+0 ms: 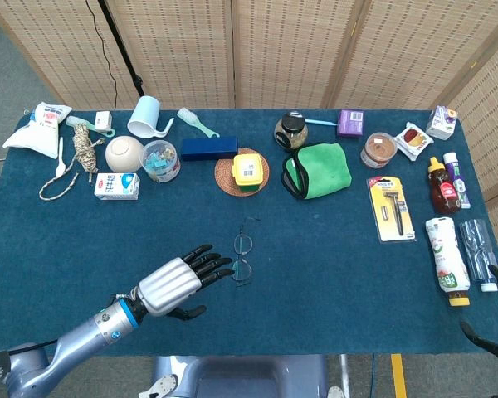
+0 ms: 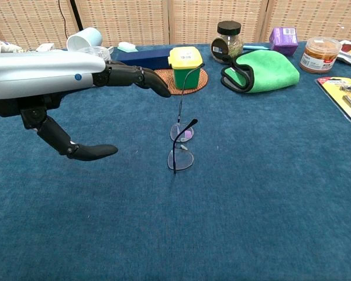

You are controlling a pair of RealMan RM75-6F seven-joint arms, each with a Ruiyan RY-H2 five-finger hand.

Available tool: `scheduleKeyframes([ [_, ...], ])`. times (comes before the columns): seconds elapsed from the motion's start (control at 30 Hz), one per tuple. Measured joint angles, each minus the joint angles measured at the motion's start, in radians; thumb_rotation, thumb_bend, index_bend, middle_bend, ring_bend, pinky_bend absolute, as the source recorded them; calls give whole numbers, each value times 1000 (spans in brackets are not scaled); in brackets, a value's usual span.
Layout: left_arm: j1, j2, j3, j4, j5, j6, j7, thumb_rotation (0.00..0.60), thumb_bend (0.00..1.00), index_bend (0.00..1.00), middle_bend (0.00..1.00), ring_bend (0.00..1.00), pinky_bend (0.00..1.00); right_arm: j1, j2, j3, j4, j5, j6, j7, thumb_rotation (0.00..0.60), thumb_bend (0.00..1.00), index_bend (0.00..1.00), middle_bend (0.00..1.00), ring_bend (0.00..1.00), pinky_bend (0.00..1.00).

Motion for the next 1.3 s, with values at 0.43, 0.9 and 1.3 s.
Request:
scheduleKeyframes([
  [0.43,-52,-94,10,65,163,24,335,484,354,178,109,80,7,-8,0,0,-1,1,4,3,600,221,66,0,0,0],
  [0.9,-118,-196,-1,125,214,-83,674,484,354,152,109,60,7,-19,1,0,11,3,13,25,600,221,66,0,0,0],
  [1.3,-146,-291,-59,191,89,-176,977,483,359,140,109,53,7,-27,1,3,28,10,17,49,600,220,67,0,0,0],
])
